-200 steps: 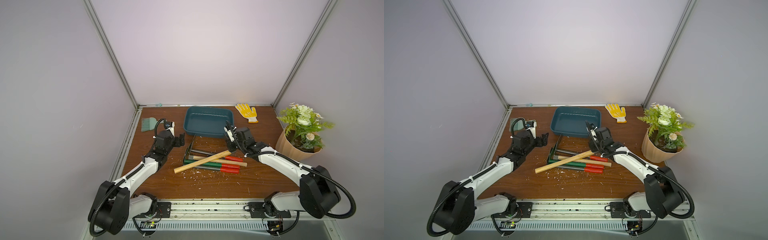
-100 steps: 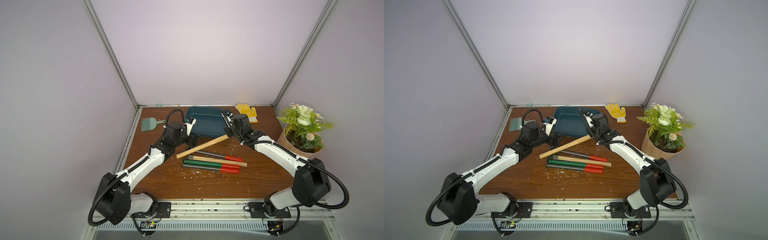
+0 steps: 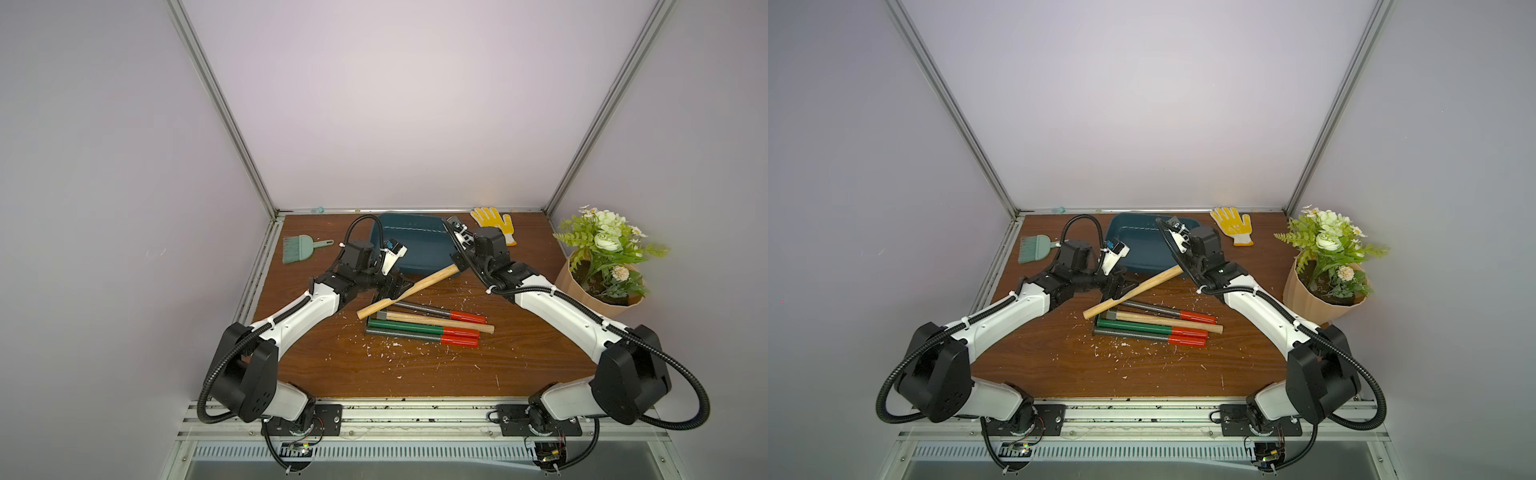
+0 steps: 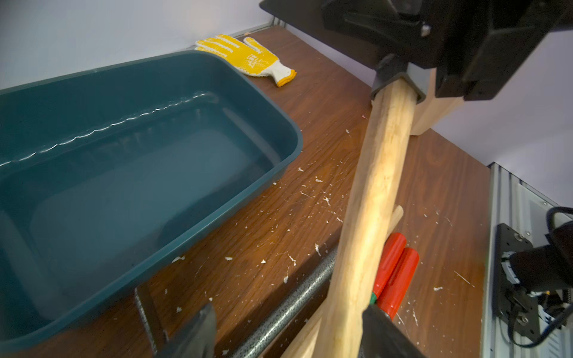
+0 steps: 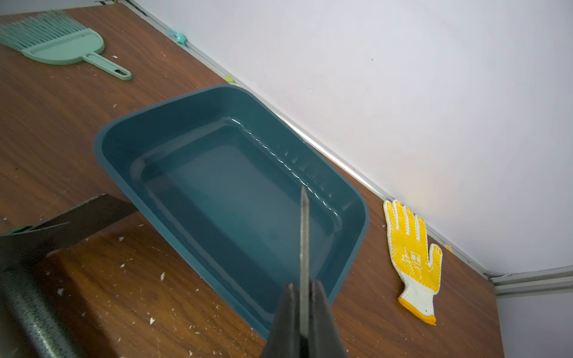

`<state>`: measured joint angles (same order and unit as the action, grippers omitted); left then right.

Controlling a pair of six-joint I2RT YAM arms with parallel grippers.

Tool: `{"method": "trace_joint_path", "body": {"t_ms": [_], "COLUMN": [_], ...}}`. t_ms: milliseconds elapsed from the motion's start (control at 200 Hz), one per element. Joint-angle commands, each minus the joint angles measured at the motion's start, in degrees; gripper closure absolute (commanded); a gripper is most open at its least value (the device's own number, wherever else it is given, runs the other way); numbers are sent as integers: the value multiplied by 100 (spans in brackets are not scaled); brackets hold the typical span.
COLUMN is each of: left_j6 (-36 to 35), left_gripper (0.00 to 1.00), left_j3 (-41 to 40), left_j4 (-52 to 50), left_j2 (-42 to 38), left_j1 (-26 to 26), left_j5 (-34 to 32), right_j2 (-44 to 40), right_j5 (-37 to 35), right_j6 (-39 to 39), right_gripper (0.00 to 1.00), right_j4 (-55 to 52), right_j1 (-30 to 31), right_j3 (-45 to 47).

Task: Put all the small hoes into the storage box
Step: Place the hoe in the storage box.

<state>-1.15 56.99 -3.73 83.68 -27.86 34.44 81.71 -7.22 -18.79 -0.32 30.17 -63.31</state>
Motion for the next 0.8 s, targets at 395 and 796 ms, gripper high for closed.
{"method": "trace_joint_path", "body": {"t_ms": [395, 796], "left_j6": [-850, -838], "left_gripper": [44, 100], "left_j3": [600, 839], "left_j4": [-1110, -1282], "left_j2": [490, 651], "left_j1": [-62, -55], "left_j5": [1171, 1267], "right_j2": [-780, -890], "right_j5": [843, 891], "right_j6": [-553, -411], "right_gripper": [100, 100], "right_j4": [956, 1192], "right_j1": [-99, -99], "right_j3": [-112, 207]}}
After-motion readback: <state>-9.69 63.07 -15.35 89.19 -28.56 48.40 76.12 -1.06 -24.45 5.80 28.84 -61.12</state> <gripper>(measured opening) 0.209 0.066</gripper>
